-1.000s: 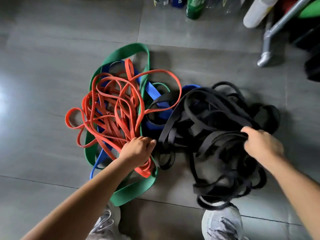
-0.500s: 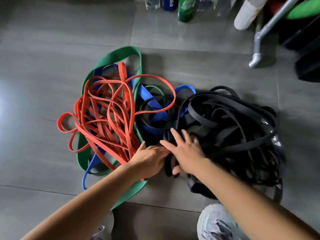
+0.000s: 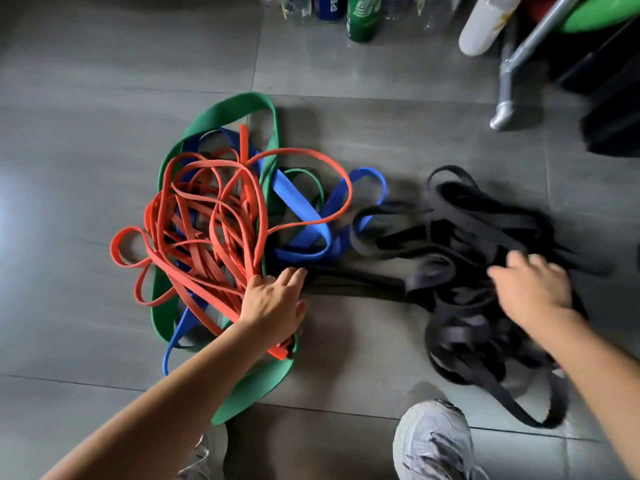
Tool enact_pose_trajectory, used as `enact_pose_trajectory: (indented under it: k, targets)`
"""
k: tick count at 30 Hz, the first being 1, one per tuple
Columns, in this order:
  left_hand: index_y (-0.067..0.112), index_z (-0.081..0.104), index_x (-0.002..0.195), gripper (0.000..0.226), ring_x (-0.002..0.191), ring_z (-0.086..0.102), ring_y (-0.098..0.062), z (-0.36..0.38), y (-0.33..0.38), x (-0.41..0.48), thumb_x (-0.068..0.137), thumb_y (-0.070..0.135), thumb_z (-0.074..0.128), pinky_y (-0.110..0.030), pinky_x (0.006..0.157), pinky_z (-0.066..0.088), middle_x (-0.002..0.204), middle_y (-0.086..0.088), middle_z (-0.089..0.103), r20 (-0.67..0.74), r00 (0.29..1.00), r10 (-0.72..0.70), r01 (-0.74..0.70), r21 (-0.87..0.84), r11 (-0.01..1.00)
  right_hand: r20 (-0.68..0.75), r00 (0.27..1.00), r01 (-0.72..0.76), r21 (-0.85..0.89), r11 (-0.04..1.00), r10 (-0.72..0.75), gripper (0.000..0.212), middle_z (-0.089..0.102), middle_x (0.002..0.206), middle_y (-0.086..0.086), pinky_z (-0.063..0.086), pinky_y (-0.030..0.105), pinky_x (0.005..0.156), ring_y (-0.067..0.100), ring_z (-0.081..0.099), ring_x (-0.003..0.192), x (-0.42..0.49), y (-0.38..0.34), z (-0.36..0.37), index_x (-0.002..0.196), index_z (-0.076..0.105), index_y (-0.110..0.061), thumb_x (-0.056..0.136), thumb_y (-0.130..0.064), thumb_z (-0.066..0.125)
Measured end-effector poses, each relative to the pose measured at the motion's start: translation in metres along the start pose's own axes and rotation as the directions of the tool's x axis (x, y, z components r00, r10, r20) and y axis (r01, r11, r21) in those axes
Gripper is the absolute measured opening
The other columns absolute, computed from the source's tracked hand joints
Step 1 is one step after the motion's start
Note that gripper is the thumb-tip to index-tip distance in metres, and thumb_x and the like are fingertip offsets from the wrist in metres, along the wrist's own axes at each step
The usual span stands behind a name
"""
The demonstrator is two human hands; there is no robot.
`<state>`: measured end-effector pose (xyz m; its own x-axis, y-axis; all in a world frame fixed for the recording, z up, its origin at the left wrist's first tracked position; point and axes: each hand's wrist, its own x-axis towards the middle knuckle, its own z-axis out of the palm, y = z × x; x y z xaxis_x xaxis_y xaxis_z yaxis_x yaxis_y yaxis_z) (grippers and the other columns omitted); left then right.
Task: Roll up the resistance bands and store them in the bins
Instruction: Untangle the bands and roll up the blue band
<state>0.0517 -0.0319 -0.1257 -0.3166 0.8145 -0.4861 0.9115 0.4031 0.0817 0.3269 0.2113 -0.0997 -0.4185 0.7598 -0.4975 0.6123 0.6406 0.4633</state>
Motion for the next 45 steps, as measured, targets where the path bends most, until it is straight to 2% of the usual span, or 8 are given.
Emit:
enact_pose_trajectory:
  k: [6,11,14,19,22,27,41,45]
  targets:
    - [0.015,0.033,0.141,0.061,0.107,0.054,-0.031,-0.012,0.014,0.011,0.087,0.032,0.053,-0.038,0.085,0.045,0.131,-0.008,0.040,-0.131,0.990,-0.042,0.013,-0.214,0.977,0.616,0.786,-0.116,0.073,0.991,0.047,0.056,0.023,0.145,-0.002,0.018,0.058,0.107,0.040,0.028,0.133,-0.014,0.017,-0.044,0.136,0.036,-0.038,0.083,-0.020,0.043]
    - [0.015,0.038,0.131,0.049,0.105,0.059,-0.032,-0.011,0.030,0.024,0.088,0.032,0.054,-0.038,0.081,0.046,0.128,-0.008,0.043,0.183,0.979,-0.088,0.091,-0.010,0.996,0.039,0.996,0.076,0.183,0.980,-0.084,0.032,0.051,0.121,0.003,0.030,0.045,0.093,0.028,0.049,0.113,-0.041,-0.050,-0.089,0.110,0.058,-0.033,0.079,-0.040,0.057]
    - [0.013,0.048,0.123,0.039,0.106,0.059,-0.033,-0.002,0.047,0.026,0.085,0.018,0.055,-0.038,0.085,0.047,0.123,-0.010,0.046,0.270,0.962,-0.039,0.071,-0.109,0.992,-0.345,0.876,0.413,0.171,0.894,-0.339,0.030,0.052,0.113,0.008,0.037,0.040,0.090,0.029,0.049,0.107,-0.042,-0.100,-0.079,0.108,0.055,-0.022,0.080,-0.033,0.063]
    - [0.008,0.058,0.100,0.020,0.101,0.057,-0.035,0.001,0.059,0.025,0.082,0.016,0.054,-0.041,0.083,0.048,0.111,-0.011,0.051,0.189,0.980,0.065,0.012,-0.380,0.925,-0.057,0.833,0.546,0.238,0.803,-0.550,0.115,-0.014,0.156,0.012,0.008,0.049,0.115,0.037,0.003,0.143,-0.018,-0.129,-0.029,0.148,-0.013,-0.024,0.073,-0.043,0.073]
    - [0.010,0.060,0.107,0.025,0.100,0.057,-0.035,-0.001,0.047,0.025,0.083,0.016,0.053,-0.041,0.082,0.048,0.110,-0.011,0.054,0.067,0.996,-0.054,0.078,-0.444,0.893,-0.099,0.872,0.489,0.193,0.851,-0.479,0.095,-0.010,0.155,0.021,0.029,0.044,0.104,0.038,0.039,0.126,-0.004,-0.135,-0.020,0.143,-0.022,-0.039,0.089,-0.023,0.055]
    - [0.012,0.056,0.121,0.036,0.113,0.050,-0.029,-0.002,0.038,0.025,0.085,0.018,0.057,-0.034,0.092,0.043,0.116,-0.009,0.053,0.079,0.992,-0.097,0.122,-0.455,0.882,-0.174,0.873,0.475,0.096,0.874,-0.455,0.074,0.059,0.113,0.013,0.034,0.038,0.087,0.028,0.049,0.105,0.005,-0.122,-0.011,0.143,-0.010,-0.049,0.095,-0.010,0.032]
    - [0.017,0.046,0.134,0.048,0.123,0.043,-0.027,-0.011,0.033,0.010,0.088,0.024,0.056,-0.033,0.103,0.035,0.128,-0.006,0.047,0.019,0.995,-0.094,0.093,-0.412,0.906,0.323,0.915,0.169,0.238,0.956,-0.242,0.071,0.044,0.134,0.007,0.033,0.034,0.097,0.026,0.046,0.122,0.006,0.017,-0.025,0.143,0.009,-0.052,0.087,-0.029,0.047]
    - [0.017,0.045,0.135,0.048,0.125,0.041,-0.026,-0.016,0.036,0.015,0.088,0.026,0.055,-0.034,0.102,0.035,0.128,-0.007,0.046,0.005,0.994,-0.109,0.099,-0.454,0.886,-0.175,0.970,0.241,0.564,0.790,-0.171,0.056,0.050,0.115,-0.005,0.041,0.035,0.081,0.023,0.055,0.106,-0.016,-0.012,-0.046,0.109,0.057,-0.038,0.060,-0.066,0.066]
